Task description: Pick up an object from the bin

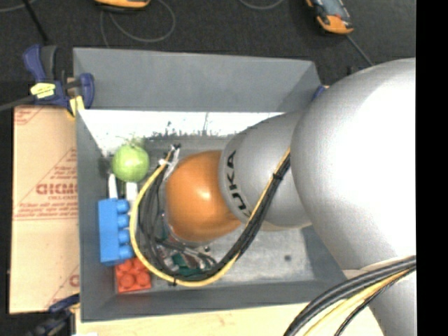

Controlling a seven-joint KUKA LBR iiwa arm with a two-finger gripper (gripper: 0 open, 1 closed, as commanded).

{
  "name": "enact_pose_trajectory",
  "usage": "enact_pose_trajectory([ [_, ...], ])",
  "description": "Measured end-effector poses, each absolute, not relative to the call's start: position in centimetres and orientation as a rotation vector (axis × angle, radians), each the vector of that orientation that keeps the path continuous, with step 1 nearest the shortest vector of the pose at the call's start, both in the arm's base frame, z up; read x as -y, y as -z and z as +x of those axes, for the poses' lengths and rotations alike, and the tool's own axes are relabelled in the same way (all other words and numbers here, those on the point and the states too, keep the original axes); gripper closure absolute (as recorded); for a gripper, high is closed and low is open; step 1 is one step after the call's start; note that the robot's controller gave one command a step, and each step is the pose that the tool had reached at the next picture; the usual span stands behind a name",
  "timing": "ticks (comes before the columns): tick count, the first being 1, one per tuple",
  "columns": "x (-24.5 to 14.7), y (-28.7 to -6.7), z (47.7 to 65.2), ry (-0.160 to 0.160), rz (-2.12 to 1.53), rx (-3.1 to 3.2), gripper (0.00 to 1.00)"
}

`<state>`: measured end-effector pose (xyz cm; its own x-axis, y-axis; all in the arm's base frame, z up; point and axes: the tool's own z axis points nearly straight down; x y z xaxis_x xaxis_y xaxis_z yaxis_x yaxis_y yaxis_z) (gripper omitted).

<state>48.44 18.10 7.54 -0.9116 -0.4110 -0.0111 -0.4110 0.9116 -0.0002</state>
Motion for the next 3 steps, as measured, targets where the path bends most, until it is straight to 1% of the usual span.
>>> enact_pose_trajectory([
  [2, -18.11, -7.66, 48.39, -0.004, -0.657, -3.063, 1.00],
  [3, -17.98, -8.47, 48.27, 0.000, -0.658, -3.070, 1.00],
])
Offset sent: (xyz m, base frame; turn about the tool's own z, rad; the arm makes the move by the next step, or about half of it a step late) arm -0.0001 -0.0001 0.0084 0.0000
